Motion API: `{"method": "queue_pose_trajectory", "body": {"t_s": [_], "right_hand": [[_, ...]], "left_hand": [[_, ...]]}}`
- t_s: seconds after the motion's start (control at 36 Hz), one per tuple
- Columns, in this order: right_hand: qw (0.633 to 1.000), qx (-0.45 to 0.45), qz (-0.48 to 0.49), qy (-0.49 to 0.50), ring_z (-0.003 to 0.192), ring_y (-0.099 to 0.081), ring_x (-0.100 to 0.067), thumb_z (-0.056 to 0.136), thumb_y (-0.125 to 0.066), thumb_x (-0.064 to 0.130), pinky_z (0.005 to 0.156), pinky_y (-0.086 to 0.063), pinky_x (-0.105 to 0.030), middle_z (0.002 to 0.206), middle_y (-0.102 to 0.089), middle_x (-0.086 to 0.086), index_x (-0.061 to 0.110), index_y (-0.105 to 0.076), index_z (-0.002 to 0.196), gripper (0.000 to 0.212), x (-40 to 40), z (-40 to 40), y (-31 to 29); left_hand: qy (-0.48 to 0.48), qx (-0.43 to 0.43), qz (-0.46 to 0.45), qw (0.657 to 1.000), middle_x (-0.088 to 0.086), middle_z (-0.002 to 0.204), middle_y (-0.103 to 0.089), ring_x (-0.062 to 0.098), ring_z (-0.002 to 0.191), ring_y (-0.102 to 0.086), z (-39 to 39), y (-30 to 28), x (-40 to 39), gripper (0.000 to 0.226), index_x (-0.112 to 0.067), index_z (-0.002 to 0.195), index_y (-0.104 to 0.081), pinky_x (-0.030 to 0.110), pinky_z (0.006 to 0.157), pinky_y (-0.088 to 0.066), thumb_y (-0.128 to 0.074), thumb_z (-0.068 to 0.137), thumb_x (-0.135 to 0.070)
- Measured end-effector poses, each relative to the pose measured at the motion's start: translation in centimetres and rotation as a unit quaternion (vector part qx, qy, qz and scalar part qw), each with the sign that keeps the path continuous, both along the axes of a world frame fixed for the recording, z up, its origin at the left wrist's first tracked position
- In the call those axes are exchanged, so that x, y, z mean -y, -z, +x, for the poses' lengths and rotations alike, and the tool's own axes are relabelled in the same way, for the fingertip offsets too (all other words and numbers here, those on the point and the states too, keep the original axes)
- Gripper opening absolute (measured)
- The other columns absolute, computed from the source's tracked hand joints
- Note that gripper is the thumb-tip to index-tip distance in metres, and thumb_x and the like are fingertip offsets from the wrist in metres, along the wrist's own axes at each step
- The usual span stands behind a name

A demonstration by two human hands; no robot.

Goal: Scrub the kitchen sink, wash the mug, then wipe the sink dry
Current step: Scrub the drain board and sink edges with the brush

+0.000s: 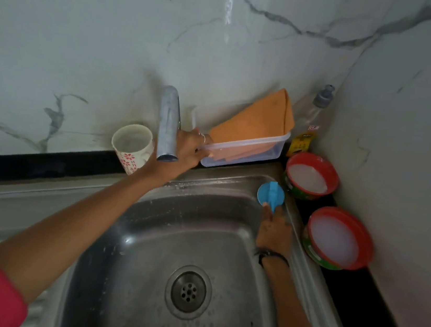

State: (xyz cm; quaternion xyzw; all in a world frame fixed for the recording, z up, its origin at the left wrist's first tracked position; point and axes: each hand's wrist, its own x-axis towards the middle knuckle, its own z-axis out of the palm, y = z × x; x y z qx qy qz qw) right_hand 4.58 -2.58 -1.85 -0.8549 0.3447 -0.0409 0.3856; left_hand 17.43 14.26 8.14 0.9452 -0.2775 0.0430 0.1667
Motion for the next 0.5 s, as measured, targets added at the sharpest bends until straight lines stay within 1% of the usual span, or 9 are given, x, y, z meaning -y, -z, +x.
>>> {"method": "queue_pose_trajectory", "body": {"t_s": [0.06,0.08,0.17,0.22,0.28,0.36,0.42,0.5], "right_hand": [[1.000,-0.006,0.013,0.013,0.102,-0.058,-0.038,0.101,-0.036,0.031,0.074,-0.041,-0.033,0.112,-0.059,-0.028,0.005,-0.041,0.136,0.044,-0.8,0.6,-0.7],[0.999,-0.007,0.027,0.015,0.103,-0.057,-0.038,0.100,-0.037,0.031,0.075,-0.040,-0.033,0.114,-0.059,-0.028,0.004,-0.043,0.134,0.044,-0.8,1.6,-1.0],[0.998,-0.027,0.061,-0.010,0.113,-0.053,-0.036,0.101,-0.036,0.030,0.086,-0.041,-0.036,0.124,-0.053,-0.025,0.002,-0.044,0.132,0.043,0.1,4.7,-1.5],[0.998,-0.043,0.042,-0.027,0.116,-0.051,-0.035,0.101,-0.035,0.026,0.090,-0.041,-0.036,0.129,-0.050,-0.024,0.002,-0.043,0.133,0.041,0.7,4.9,-1.6],[0.999,-0.037,0.039,-0.011,0.111,-0.054,-0.035,0.101,-0.036,0.030,0.085,-0.042,-0.035,0.123,-0.055,-0.025,0.002,-0.044,0.132,0.043,0.6,3.1,-1.6],[0.999,-0.034,-0.011,0.000,0.101,-0.059,-0.037,0.101,-0.035,0.033,0.074,-0.043,-0.035,0.110,-0.061,-0.026,0.004,-0.043,0.133,0.044,-0.4,-0.6,-0.8],[0.999,-0.039,-0.031,-0.005,0.099,-0.059,-0.037,0.101,-0.033,0.034,0.076,-0.044,-0.037,0.109,-0.061,-0.026,0.006,-0.041,0.134,0.044,-0.4,-0.6,-0.5],[0.996,-0.064,-0.059,-0.027,0.108,-0.055,-0.036,0.101,-0.031,0.029,0.083,-0.044,-0.038,0.121,-0.056,-0.023,0.006,-0.040,0.134,0.041,0.4,2.1,-0.8]], "left_hand": [[-0.001,0.019,0.017,1.000,0.014,0.117,-0.064,0.028,0.104,-0.060,-0.1,0.4,0.1,0.032,-0.013,0.123,-0.061,0.025,0.081,-0.038,-0.051,0.095,-0.026],[-0.001,0.023,0.024,0.999,0.014,0.118,-0.064,0.029,0.104,-0.060,-0.3,0.5,0.3,0.033,-0.013,0.124,-0.060,0.026,0.082,-0.038,-0.051,0.095,-0.026],[-0.009,0.032,0.063,0.997,0.016,0.121,-0.061,0.032,0.109,-0.057,-0.4,0.6,0.9,0.034,-0.014,0.125,-0.059,0.034,0.091,-0.038,-0.050,0.095,-0.027],[-0.017,0.032,0.079,0.996,0.015,0.121,-0.061,0.032,0.110,-0.057,-0.4,0.7,1.1,0.034,-0.016,0.126,-0.059,0.035,0.094,-0.037,-0.049,0.096,-0.028],[-0.020,0.039,0.088,0.995,0.014,0.118,-0.063,0.032,0.105,-0.059,-0.3,1.0,1.1,0.033,-0.017,0.124,-0.061,0.036,0.091,-0.040,-0.050,0.095,-0.029],[0.006,0.057,0.064,0.996,0.019,0.109,-0.066,0.035,0.093,-0.064,-0.4,1.5,1.1,0.029,-0.013,0.116,-0.066,0.038,0.079,-0.047,-0.056,0.092,-0.025],[0.013,0.050,0.042,0.998,0.022,0.105,-0.067,0.038,0.090,-0.065,-0.6,1.5,1.1,0.027,-0.011,0.114,-0.067,0.038,0.073,-0.047,-0.059,0.090,-0.022],[0.008,0.026,0.033,0.999,0.021,0.104,-0.068,0.037,0.092,-0.065,-0.6,1.6,1.2,0.028,-0.013,0.113,-0.068,0.039,0.075,-0.047,-0.062,0.088,-0.022]]}}
